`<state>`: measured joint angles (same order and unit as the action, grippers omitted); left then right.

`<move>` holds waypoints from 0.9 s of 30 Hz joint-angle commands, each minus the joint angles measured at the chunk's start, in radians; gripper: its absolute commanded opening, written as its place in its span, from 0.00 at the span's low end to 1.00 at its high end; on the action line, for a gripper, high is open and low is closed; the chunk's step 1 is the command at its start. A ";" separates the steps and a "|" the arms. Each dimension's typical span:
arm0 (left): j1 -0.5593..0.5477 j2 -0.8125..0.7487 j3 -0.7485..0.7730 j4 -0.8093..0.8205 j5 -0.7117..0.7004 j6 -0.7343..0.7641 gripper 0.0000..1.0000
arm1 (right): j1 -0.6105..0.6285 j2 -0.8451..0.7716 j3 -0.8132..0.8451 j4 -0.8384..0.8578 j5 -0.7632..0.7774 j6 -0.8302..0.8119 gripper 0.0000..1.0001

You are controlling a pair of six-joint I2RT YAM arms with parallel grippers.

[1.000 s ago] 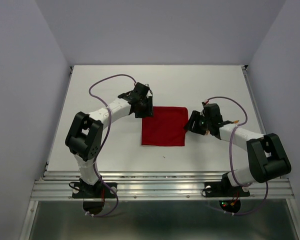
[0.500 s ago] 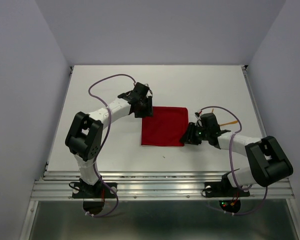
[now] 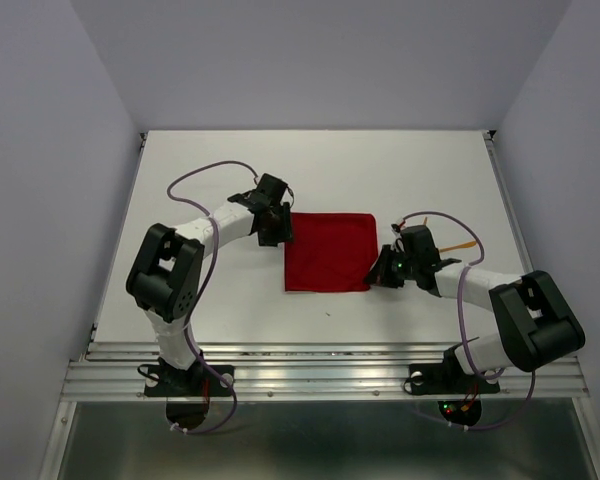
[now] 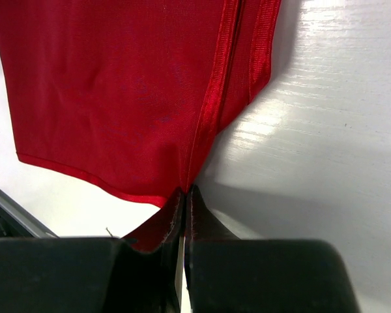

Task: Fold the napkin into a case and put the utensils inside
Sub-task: Smooth out the lower triangle-folded napkin at the center of the board.

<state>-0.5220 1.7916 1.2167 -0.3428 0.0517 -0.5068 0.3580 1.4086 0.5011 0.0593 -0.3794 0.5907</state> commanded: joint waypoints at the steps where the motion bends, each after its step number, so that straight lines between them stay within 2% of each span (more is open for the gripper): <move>1: 0.046 -0.066 -0.045 0.019 0.014 -0.032 0.51 | 0.006 -0.014 0.033 0.013 0.019 -0.014 0.01; 2: 0.057 -0.057 -0.045 0.025 0.028 -0.045 0.49 | 0.006 -0.011 0.031 0.014 0.016 -0.014 0.01; 3: 0.074 -0.051 -0.042 0.045 0.028 -0.050 0.39 | 0.006 -0.010 0.030 0.016 0.014 -0.012 0.01; 4: 0.079 -0.049 -0.039 0.057 0.024 -0.059 0.33 | 0.006 -0.008 0.028 0.016 0.014 -0.014 0.01; 7: 0.105 -0.026 -0.008 0.083 0.017 -0.088 0.17 | 0.006 -0.005 0.030 0.013 0.017 -0.015 0.01; 8: 0.106 -0.005 0.004 0.085 0.008 -0.094 0.16 | 0.006 -0.003 0.031 0.014 0.016 -0.017 0.01; 10: 0.115 0.018 0.043 0.085 0.011 -0.101 0.02 | 0.006 0.003 0.033 0.014 0.014 -0.015 0.01; 11: 0.122 0.044 0.073 0.080 0.013 -0.102 0.01 | 0.006 0.006 0.036 0.013 0.014 -0.020 0.01; 15: 0.125 0.095 0.121 0.083 0.033 -0.105 0.01 | 0.006 0.013 0.045 0.008 0.011 -0.028 0.01; 19: 0.125 0.153 0.167 0.059 0.033 -0.098 0.27 | 0.006 0.018 0.053 0.007 0.014 -0.031 0.01; 27: 0.128 0.219 0.207 0.093 0.043 -0.085 0.33 | 0.006 0.021 0.063 -0.004 0.022 -0.035 0.01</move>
<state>-0.3973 2.0079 1.3773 -0.2619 0.0860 -0.6067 0.3580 1.4284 0.5297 0.0521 -0.3733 0.5716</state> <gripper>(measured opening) 0.311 0.022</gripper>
